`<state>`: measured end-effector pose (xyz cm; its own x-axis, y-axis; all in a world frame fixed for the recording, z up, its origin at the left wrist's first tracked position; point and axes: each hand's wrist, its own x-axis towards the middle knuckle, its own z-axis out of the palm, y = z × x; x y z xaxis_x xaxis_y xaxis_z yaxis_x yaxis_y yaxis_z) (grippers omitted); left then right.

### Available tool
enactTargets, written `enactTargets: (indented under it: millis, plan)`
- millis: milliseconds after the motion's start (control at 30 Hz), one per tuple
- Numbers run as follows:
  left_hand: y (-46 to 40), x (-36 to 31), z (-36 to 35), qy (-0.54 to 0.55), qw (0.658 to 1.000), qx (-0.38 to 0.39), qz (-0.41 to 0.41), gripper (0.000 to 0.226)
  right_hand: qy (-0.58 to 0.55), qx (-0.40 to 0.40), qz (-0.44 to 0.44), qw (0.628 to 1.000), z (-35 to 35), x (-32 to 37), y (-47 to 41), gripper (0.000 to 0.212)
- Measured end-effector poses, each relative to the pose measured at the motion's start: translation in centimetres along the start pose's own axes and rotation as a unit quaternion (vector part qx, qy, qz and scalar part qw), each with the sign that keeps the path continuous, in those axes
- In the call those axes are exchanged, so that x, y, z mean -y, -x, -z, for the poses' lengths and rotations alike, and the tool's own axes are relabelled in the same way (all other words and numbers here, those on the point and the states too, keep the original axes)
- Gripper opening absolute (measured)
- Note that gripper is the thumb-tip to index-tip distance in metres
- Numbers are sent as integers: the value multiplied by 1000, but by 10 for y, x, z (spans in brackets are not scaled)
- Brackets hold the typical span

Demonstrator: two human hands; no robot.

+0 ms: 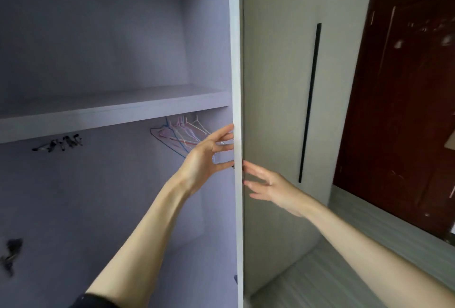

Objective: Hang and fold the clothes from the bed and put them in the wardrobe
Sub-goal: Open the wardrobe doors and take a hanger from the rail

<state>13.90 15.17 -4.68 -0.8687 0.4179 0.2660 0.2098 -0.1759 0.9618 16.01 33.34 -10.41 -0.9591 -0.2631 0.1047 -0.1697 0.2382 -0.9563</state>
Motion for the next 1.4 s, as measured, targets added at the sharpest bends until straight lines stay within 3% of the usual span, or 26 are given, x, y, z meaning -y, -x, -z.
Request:
enactTargets:
  millis: [300,500,667,800,900,967,1033,1233,1400]
  plan:
    - [-51,20,-96,16,992,104,74,43,-31,-126,-53,990,83,-10,49,48]
    - [-82,40,-146,-48,983,160,78,60,-27,-145,-88,985,121,-12,60,56]
    - [-88,60,-151,-52,983,149,92,62,2,-176,-75,982,136,-18,72,43]
    - [-74,80,-133,-91,989,78,90,48,36,-180,-70,980,134,-33,76,36]
    - [-61,93,-112,-166,983,6,76,31,34,-153,-69,985,120,-40,58,33]
    - [-54,101,-89,-247,968,-23,48,33,48,-131,-67,988,107,-46,36,33]
    - [-50,106,-63,-342,938,-44,23,37,71,-107,-65,990,94,-51,10,33]
    - [-51,106,45,-595,784,-167,-59,48,135,-57,-59,987,49,-71,-94,38]
    - [-84,96,132,-754,617,-217,-61,61,194,-59,-49,978,24,-83,-196,45]
